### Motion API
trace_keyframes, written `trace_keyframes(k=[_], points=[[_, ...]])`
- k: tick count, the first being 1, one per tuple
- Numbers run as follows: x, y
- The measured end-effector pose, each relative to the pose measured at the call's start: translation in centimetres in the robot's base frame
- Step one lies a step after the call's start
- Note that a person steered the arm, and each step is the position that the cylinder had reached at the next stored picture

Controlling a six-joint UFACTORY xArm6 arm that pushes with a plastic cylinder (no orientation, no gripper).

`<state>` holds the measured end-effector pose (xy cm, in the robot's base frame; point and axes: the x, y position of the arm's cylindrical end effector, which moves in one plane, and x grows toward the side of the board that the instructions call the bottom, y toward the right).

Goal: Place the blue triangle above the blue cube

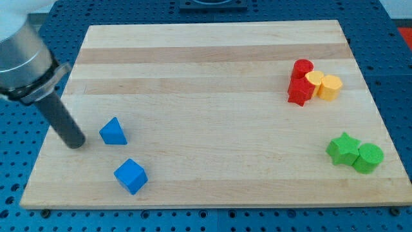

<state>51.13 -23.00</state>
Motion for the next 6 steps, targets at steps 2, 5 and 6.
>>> trace_keyframes(k=[2,5,6], points=[[-2.9,8.4],[-8.4,11.9],[-7.9,8.3]])
